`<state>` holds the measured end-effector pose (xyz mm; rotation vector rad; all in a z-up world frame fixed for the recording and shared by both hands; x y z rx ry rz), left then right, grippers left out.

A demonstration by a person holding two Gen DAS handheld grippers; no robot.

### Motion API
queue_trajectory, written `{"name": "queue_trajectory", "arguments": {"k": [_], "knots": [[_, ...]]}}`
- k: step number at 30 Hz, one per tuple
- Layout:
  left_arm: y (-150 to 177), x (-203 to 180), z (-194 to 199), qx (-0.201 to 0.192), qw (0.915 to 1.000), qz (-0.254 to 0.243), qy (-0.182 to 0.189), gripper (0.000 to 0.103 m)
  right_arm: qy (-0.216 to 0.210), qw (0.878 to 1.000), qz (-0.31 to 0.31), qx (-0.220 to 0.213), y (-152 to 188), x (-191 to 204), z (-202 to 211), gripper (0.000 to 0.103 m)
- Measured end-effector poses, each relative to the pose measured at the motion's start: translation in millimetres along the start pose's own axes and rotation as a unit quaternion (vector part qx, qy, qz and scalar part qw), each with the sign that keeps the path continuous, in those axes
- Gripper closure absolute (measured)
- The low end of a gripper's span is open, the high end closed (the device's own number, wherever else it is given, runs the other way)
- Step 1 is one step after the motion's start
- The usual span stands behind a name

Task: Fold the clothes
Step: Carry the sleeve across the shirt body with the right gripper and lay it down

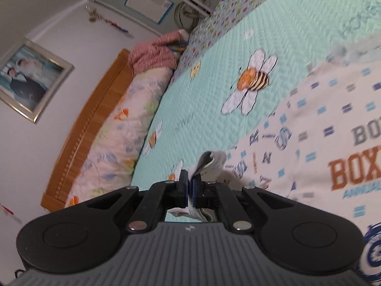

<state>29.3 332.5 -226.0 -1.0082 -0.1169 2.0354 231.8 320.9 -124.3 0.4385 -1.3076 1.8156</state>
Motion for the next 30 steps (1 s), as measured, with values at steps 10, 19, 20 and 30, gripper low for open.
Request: {"name": "queue_trajectory", "arguments": {"k": [10,19,20,30], "knots": [[-2,3,-1,0.003,0.9998,0.014,0.01,0.058,0.047,0.999,-0.01,-0.022,-6,-41,30,0.099],[-3,5,-3,0.002,0.9997,0.019,0.014,0.058,0.118,0.99,0.078,0.017,-6,-48,23,0.099],[-3,5,-3,0.003,0.9997,0.02,0.015,0.058,0.126,0.988,0.09,0.023,-6,-48,21,0.099],[-2,3,-3,0.004,0.9999,0.01,0.006,0.058,0.09,0.991,0.047,-0.084,-73,-48,81,0.099]]}}
Point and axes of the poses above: each gripper's, at about its wrist camera, not at the fingertips, and z roughly against the way its jaws point, x to its left, y to its underside, the point moved 9 cm from there along -z, roughly the way its jaws point, and after that the axes turned 13 degrees about z, right-handed, at the moved point
